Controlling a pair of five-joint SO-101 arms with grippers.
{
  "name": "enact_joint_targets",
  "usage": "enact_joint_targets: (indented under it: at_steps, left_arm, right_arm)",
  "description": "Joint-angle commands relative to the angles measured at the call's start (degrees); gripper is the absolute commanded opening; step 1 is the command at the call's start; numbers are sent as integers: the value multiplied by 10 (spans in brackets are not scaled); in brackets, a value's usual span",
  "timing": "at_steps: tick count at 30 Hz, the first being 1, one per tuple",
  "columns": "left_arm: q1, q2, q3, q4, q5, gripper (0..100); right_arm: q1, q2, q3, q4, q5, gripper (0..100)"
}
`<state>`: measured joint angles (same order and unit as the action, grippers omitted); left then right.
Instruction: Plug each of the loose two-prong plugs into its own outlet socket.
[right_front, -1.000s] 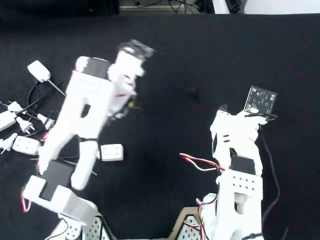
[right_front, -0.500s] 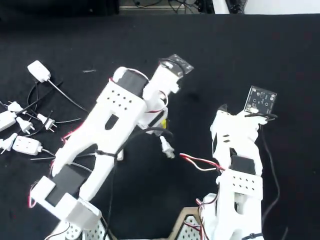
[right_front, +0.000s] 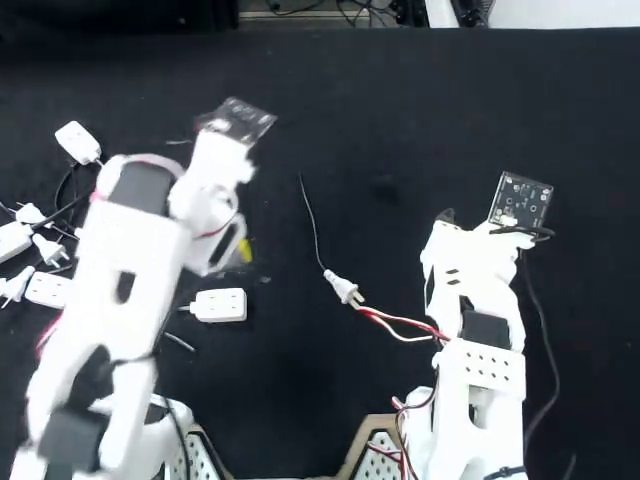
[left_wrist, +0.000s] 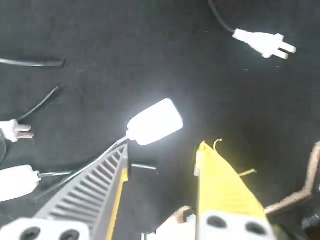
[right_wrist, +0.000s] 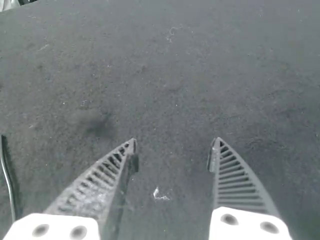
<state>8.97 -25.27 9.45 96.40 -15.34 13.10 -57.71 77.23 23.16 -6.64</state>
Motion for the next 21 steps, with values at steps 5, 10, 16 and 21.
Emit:
enact_joint_targets:
  at_steps: [5, 10, 16, 21]
  left_arm:
    - [-142, -119, 342, -138, -89, 223]
    - [-145, -77, 378, -144, -129, 220]
    - [-141, -15, 379, -240, -129, 220]
    - [-142, 59, 378, -352, -129, 220]
  right_arm:
    - [-8, -19, 2, -16, 1, 223]
    - [-8, -19, 3, -16, 1, 223]
    - [-8, -19, 2, -16, 1, 223]
    - [-7, -19, 2, -16, 1, 223]
